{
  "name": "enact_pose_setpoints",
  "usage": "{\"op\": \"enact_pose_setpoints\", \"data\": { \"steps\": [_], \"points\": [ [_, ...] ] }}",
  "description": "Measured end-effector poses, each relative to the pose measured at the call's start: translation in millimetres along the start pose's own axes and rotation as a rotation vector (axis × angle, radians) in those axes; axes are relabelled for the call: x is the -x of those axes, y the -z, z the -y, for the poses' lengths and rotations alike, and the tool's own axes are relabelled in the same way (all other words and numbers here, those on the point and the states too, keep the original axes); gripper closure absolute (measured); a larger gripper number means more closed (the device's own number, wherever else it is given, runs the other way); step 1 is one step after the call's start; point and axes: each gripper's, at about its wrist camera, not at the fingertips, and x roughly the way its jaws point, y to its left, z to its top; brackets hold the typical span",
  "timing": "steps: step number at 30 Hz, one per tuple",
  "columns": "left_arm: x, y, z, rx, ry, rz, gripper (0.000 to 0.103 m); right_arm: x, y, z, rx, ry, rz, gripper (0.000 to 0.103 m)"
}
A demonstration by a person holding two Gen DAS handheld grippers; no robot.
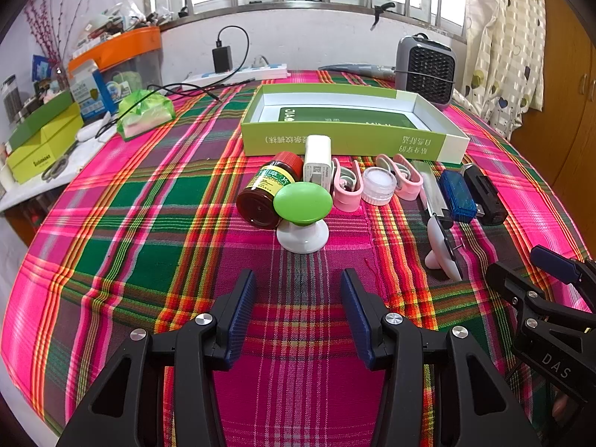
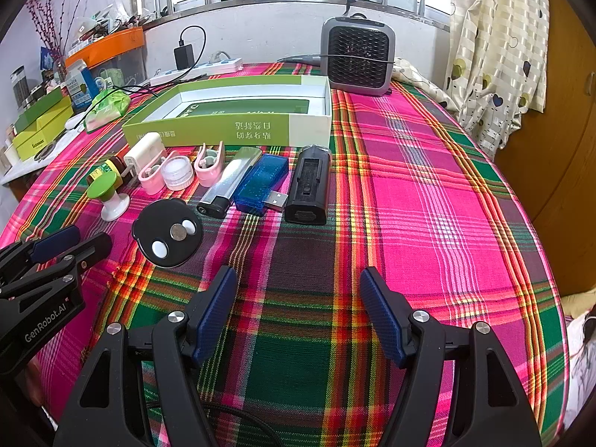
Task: Organize rigid objects
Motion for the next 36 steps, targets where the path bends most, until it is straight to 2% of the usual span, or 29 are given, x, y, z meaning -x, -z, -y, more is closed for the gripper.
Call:
{"op": "enact_pose_setpoints", "data": {
  "steps": [28, 32, 36],
  "points": [
    [-0.1, 0.0, 0.0, -0.002, 0.002, -0.001, 0.057, -0.2, 0.1, 0.0, 0.0, 0.0, 0.0, 0.034],
    [-2.0, 0.5, -0.6, -0.013, 0.016, -0.006, 0.057, 1.2, 0.6, 1.1, -0.001, -0.002, -0.001, 0.034],
    [-3.0, -1.3, -2.1, -0.027, 0.062, -0.022, 0.058, 2.0, 0.4, 2.6, 0.009, -0.013, -0.007, 0.034]
  ]
}}
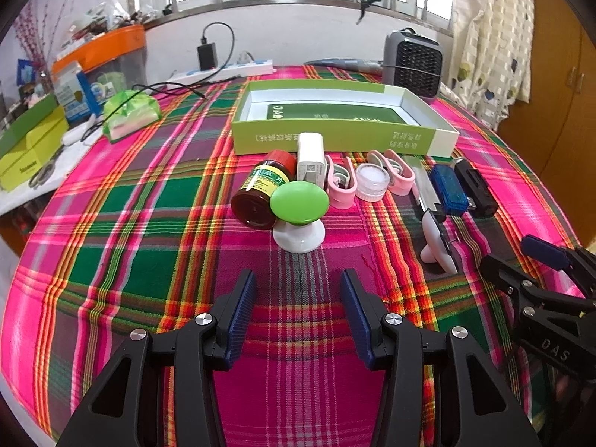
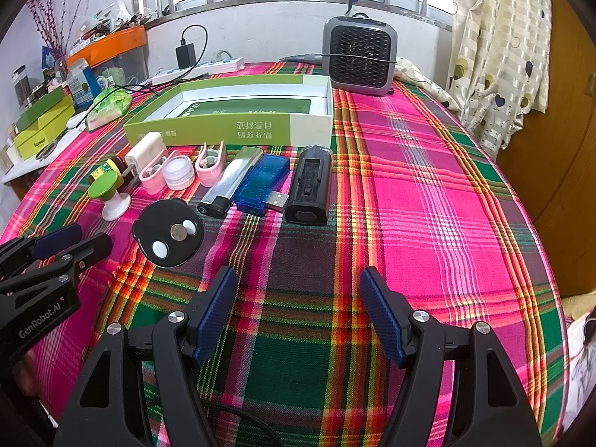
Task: Organize rigid objects
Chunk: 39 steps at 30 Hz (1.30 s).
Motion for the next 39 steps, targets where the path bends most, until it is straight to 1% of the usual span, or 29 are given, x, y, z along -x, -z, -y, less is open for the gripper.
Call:
{"op": "enact_pose_setpoints", "data": {
  "steps": [2, 6, 8, 13, 19, 22, 26, 28, 33, 39],
  "points": [
    [2.0, -2.0, -4.3, 0.013, 0.023, -0.004, 0.058, -2.1, -2.7, 0.4, 0.009, -0.006, -0.005, 0.034],
    [7.4, -3.9, -12.1, 0.03, 0.042, 0.002, 0.058, -4.2, -6.8, 3.4, 0.013, -0.012, -0.013, 0.034],
    [12.4, -5.6, -16.6, 0.037, 0.052, 0.017, 0.058, -4.7, -8.5, 5.2, 0.004, -0.017, -0.013, 0.034],
    [22.4, -16.8, -31.0, 0.06, 0.057, 0.057, 0.058, -0.5, -17.3, 13.2, -0.023, -0.014, 0.018, 0.034],
    [16.0, -36.8, -51.5, 0.103, 0.07, 0.046, 0.058, 0.5, -31.1, 23.7, -0.051, -0.009, 0.031, 0.034],
    [11.2, -47.9, -53.7, 0.082, 0.065, 0.044, 0.058, -2.3, -38.8, 27.8, -0.054, -0.013, 0.028, 0.034],
    [0.3, -61.4, -54.8, 0.065, 0.106, 0.017, 0.058, -10.7, -48.1, 32.2, -0.067, -0.023, 0.012, 0.034],
    [-4.1, -65.4, -52.3, 0.051, 0.113, 0.006, 0.058, -15.7, -52.0, 33.9, -0.073, -0.029, 0.004, 0.034],
    [-14.9, -72.4, -46.8, 0.02, 0.11, -0.02, 0.058, -29.1, -61.1, 35.1, -0.075, -0.037, -0.033, 0.034],
    [-26.9, -76.8, -41.6, -0.021, 0.085, -0.058, 0.058, -36.3, -68.9, 33.5, -0.057, -0.032, -0.044, 0.034]
  ]
}}
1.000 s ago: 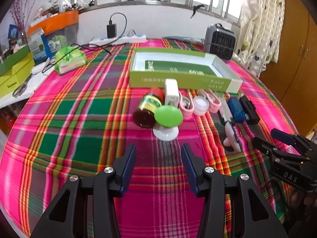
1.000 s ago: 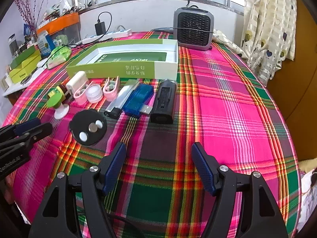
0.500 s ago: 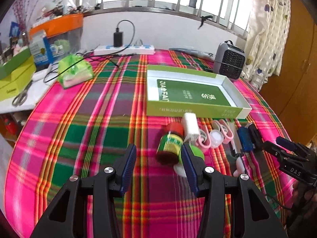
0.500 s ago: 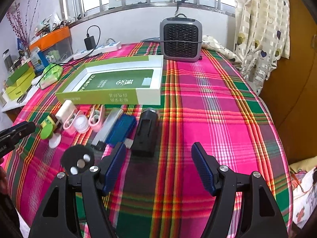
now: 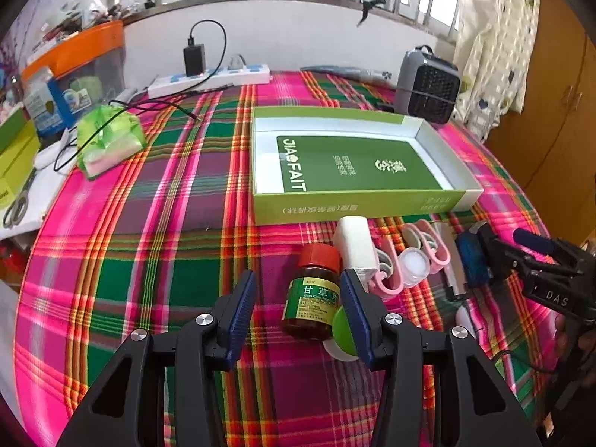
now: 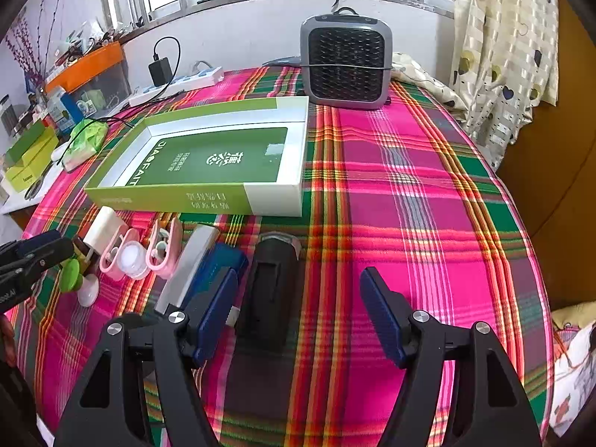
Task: Organize rigid objects
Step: 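Move the left tool to the brown bottle while the right tool approaches the black case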
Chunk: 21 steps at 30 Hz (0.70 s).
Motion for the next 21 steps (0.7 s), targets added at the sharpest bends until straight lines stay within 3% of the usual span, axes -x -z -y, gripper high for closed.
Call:
{"op": "enact_pose_setpoints", "data": {
  "steps": [11, 21],
  "points": [
    [-14.1, -5.8, -5.3, -0.03, -0.032, -0.039, 0.058, -13.9, -6.6, 0.7, 0.024, 0.021, -0.04, 0.034],
    [-25.4, -2.4, -17.1, 0.001, -0.044, -0.069, 0.058, -20.7, -5.7, 1.7, 0.026, 0.014, -0.061, 0.034]
  ]
}}
